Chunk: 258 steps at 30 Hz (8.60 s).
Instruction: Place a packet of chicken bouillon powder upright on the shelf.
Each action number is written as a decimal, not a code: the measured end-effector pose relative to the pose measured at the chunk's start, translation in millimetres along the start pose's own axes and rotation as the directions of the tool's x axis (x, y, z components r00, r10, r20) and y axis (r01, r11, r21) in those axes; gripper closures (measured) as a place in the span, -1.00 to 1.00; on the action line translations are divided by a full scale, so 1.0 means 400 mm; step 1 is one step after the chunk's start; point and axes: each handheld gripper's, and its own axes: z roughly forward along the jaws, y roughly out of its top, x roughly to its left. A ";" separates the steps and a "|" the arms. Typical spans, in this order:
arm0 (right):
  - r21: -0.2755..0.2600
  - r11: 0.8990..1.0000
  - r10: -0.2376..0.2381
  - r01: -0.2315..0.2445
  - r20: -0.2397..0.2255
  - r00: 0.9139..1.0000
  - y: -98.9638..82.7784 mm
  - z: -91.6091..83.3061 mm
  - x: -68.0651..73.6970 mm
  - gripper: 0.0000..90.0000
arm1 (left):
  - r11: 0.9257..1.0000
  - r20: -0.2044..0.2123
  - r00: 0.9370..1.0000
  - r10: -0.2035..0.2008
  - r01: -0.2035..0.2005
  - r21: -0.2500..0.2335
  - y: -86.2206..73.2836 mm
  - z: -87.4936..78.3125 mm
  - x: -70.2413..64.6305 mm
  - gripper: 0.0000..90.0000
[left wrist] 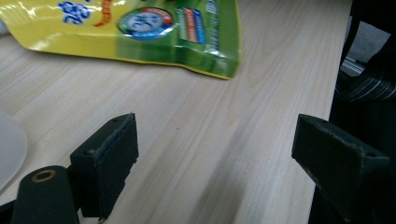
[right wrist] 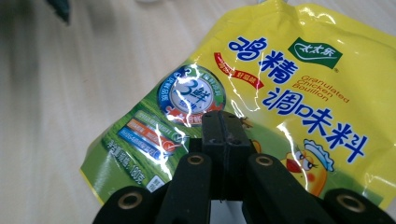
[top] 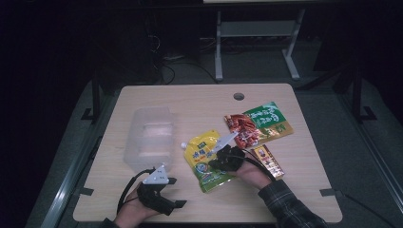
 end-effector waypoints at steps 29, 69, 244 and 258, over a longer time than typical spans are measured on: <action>-0.051 0.996 0.071 -0.073 -0.045 0.996 -0.164 -0.162 0.090 1.00 | 1.000 0.009 1.000 0.006 -0.006 -0.009 0.002 0.001 -0.007 -0.69; 0.000 0.996 0.093 -0.093 0.052 0.994 -0.187 -0.160 0.048 1.00 | 0.998 -0.035 0.997 -0.063 0.062 -0.009 -0.022 -0.034 0.001 -0.64; -0.465 0.874 0.107 -0.141 -0.098 0.989 0.165 -0.192 -0.037 1.00 | 0.996 0.026 0.998 0.049 -0.047 -0.081 0.062 0.027 -0.032 -0.58; -0.477 0.866 0.113 -0.152 -0.110 0.987 0.281 -0.099 0.002 0.99 | 0.996 0.032 0.997 0.073 -0.072 -0.044 0.057 0.048 -0.043 -0.58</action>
